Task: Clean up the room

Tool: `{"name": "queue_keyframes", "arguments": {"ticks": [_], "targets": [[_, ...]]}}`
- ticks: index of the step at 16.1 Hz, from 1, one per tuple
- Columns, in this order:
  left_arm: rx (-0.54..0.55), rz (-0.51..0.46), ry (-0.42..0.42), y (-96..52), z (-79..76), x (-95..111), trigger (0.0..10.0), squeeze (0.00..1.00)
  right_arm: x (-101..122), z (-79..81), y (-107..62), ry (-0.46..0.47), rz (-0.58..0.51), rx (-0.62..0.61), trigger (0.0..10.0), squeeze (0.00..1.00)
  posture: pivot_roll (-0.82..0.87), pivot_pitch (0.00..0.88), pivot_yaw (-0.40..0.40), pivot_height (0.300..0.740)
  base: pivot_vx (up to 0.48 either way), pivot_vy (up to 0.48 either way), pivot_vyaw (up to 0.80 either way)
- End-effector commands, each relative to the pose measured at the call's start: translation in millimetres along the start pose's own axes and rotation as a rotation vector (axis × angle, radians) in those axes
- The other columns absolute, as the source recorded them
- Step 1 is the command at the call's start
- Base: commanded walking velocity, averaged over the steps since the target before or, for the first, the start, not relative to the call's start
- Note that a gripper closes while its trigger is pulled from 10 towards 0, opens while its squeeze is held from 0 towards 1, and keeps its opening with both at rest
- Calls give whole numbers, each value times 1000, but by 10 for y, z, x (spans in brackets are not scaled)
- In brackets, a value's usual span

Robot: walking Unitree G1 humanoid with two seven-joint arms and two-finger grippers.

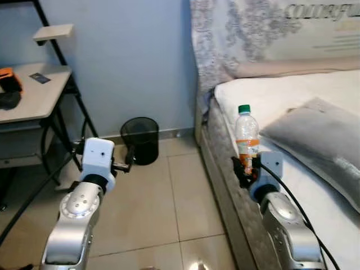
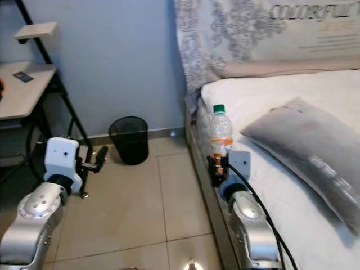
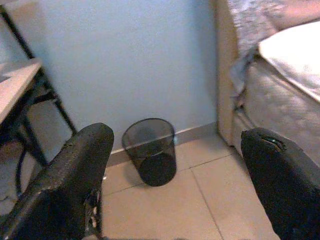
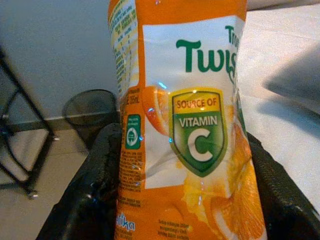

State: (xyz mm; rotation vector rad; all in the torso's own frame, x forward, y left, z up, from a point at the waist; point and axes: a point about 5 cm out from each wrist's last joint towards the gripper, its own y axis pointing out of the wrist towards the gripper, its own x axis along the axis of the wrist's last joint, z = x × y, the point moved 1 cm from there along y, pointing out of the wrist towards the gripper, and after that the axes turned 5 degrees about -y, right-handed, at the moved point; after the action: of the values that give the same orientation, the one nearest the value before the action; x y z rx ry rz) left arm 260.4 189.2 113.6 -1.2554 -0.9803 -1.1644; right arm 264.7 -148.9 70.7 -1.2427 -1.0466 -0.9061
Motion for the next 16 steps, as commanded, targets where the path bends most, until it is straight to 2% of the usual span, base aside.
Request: {"name": "queue_keyframes", "arguments": {"ticks": [1, 3, 6, 8, 10, 12, 14, 16], "targets": [[-5, -8, -1, -12, -14, 26, 10000, 0, 96, 56, 11, -13, -40, 34, 10000, 0, -10, 0, 54, 740, 319, 0, 0], [-5, -7, 19, -62, -37, 3, 10000, 0, 54, -45, -33, 2, -34, 22, 10000, 0, 14, 0, 42, 740, 332, 0, 0], [0, -15, 11, -61, -8, 28, 10000, 0, 36, -50, -18, 16, -19, 14, 10000, 0, 0, 0, 56, 740, 334, 0, 623], [6, -30, 1, -25, -10, 81, 10000, 0, 96, 7, 20, -12, -30, 48, 10000, 0, -4, 0, 59, 740, 330, 0, 0], [4, -46, -2, 6, -35, 134, 10000, 0, 151, -16, 55, -27, -37, 44, 10000, 0, 1, 0, 60, 740, 328, 0, 0], [5, -39, 0, 1, -31, 102, 10000, 0, 124, -52, 66, -6, -35, 20, 10000, 0, 8, 0, 55, 740, 328, 0, 0], [15, -39, 6, -8, 12, 103, 10000, 0, 87, 24, 40, 3, -25, 70, 10000, 0, 21, 0, 67, 740, 324, 0, 0], [25, -33, 13, -12, 42, 82, 10000, 0, 103, 80, 31, -33, -41, 109, 10000, 0, 12, 0, 76, 740, 321, 0, 400]]}}
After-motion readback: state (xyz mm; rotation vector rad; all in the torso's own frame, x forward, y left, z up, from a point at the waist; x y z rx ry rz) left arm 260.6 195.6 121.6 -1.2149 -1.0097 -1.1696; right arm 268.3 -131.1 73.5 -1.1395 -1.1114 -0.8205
